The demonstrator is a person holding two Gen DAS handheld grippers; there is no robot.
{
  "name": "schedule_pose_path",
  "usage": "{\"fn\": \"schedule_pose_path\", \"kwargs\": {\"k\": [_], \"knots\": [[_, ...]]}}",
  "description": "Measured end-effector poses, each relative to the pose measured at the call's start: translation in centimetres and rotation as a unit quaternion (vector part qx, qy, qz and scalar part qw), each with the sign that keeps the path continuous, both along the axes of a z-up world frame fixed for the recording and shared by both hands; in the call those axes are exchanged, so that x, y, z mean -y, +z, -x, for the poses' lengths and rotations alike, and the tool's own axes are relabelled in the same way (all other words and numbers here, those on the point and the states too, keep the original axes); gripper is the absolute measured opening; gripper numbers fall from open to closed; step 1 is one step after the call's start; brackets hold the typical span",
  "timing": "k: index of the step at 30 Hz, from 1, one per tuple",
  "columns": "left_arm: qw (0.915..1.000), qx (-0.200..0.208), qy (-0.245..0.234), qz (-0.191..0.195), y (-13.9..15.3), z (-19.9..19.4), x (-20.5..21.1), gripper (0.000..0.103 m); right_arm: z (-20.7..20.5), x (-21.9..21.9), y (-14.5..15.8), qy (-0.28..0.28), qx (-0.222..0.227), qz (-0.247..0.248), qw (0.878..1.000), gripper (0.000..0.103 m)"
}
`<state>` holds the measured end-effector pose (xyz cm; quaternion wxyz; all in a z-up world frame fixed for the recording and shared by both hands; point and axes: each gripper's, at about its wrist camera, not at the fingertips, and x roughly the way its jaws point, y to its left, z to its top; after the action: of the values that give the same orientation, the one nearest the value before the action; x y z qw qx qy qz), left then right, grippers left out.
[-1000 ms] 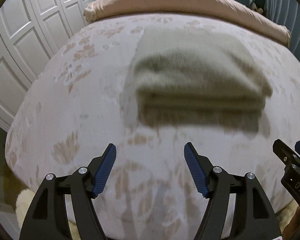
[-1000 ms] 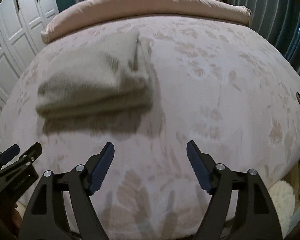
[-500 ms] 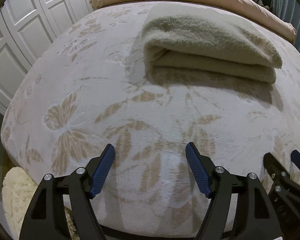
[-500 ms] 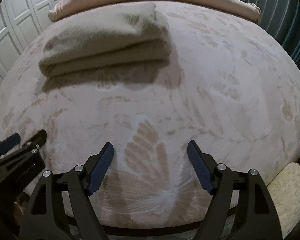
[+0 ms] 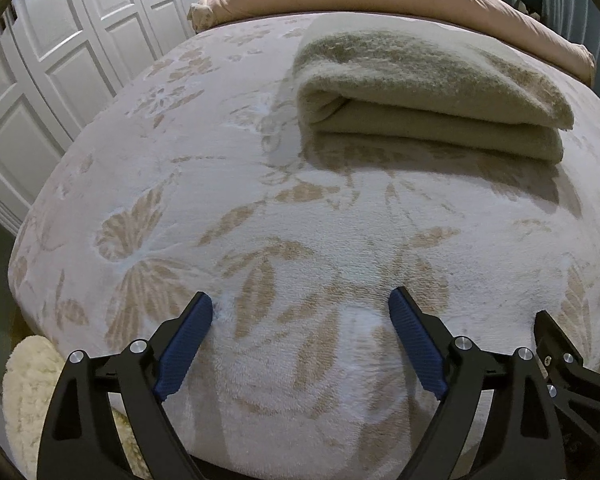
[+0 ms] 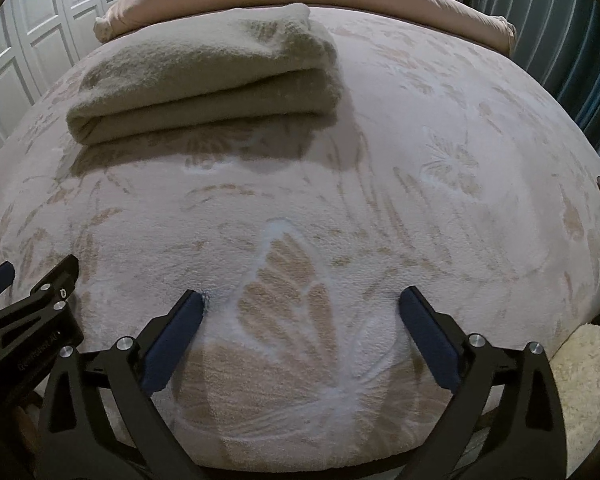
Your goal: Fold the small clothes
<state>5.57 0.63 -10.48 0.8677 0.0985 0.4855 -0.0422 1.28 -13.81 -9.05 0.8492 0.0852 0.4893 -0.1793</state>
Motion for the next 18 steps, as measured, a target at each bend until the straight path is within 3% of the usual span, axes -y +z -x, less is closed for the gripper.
{"fn": "schedule_pose_path", "kwargs": {"k": [6, 10, 18], "knots": [[1.0, -0.003, 0.002, 0.002, 0.1, 0.0, 0.0, 0.089, 0.1, -0.1, 0.2, 0.0, 0.0, -0.005, 1.0, 0.097], [0.9994, -0.026, 0.001, 0.024, 1.0, -0.2, -0.3, 0.088, 0.0, 0.2, 2.1, 0.0, 0.016, -0.016, 1.0, 0.094], [0.9992, -0.004, 0.005, 0.041, 3.1, -1.6, 0.1, 0.088, -1.6, 0.7, 3.9, -0.003, 0.021, -0.024, 0.999, 0.094]]}}
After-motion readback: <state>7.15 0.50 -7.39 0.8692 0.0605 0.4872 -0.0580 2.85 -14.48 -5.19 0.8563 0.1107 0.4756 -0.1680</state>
